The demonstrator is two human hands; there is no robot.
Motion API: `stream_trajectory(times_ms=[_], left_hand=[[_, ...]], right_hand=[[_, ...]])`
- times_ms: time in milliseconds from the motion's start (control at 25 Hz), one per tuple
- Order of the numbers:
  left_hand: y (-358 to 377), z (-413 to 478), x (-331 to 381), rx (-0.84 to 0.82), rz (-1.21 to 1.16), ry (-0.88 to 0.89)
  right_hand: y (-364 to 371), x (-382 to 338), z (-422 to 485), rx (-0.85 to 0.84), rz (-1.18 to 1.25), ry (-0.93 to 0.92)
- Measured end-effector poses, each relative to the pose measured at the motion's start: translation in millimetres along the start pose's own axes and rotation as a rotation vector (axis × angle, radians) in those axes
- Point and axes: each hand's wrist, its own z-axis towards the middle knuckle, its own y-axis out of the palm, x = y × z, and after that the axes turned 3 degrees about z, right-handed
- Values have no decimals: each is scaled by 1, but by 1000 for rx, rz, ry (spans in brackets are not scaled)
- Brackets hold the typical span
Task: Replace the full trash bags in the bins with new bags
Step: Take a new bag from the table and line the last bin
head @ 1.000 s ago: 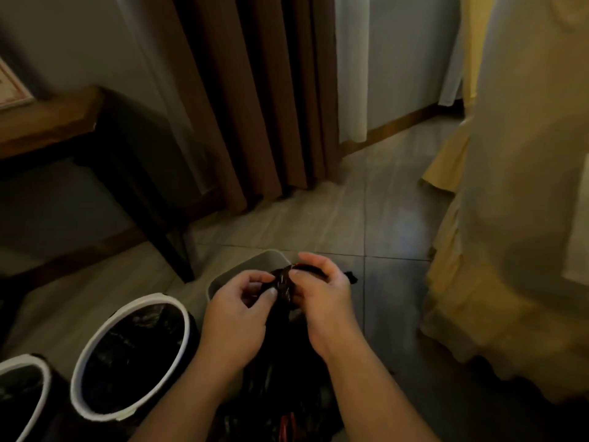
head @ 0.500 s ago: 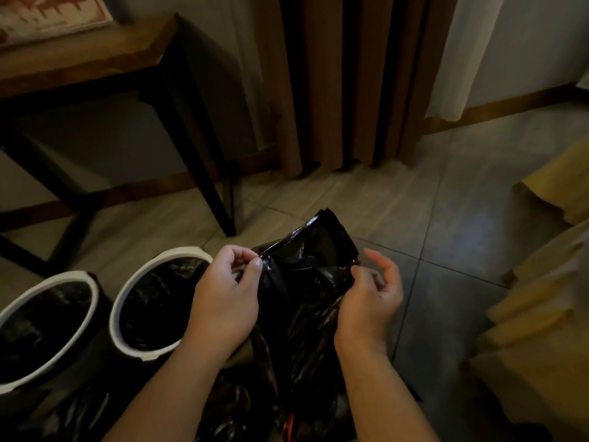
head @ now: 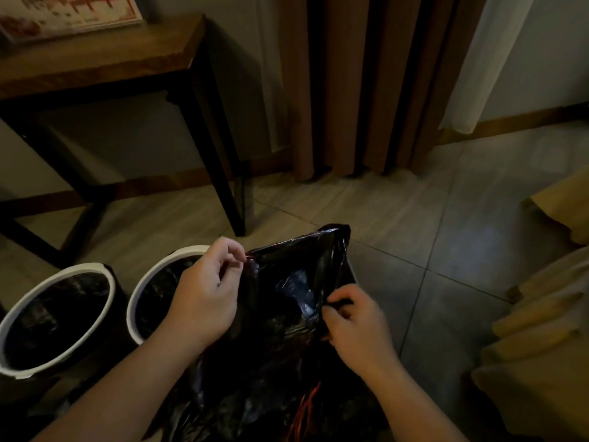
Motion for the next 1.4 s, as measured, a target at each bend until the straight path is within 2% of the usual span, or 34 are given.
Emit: stream_trajectory(times_ms=[80,200,440,600,720,880,1040,1240,1400], left_hand=[[-11,1,0,3,31,69],[-22,18,-9,-68,92,220],[-40,47,-15,-203,2,321],[-44,62,-35,-178,21,351],[-47,72,-54,-109,195,350],[-55,71,-72,-133,386,331],[-64,59,-79,-50,483,327],[-70,60,-70,60,543,315],[-69,60,-62,145,593,343]], right_hand=[[-5,2,-3,-92,-294,-30],[-16,-6,16,43,-529,-184],[-18,-52,79,74,-996,-404],[-18,-63,90,146,-1048,-506],[-23,-73,82,245,-961,-591],[-34,-94,65,328,-974,-640],[-47,-103,43,336,-1082,-653],[-58,-107,22,411,-1236,-551],[-54,-108,11,442,-1189,-559]])
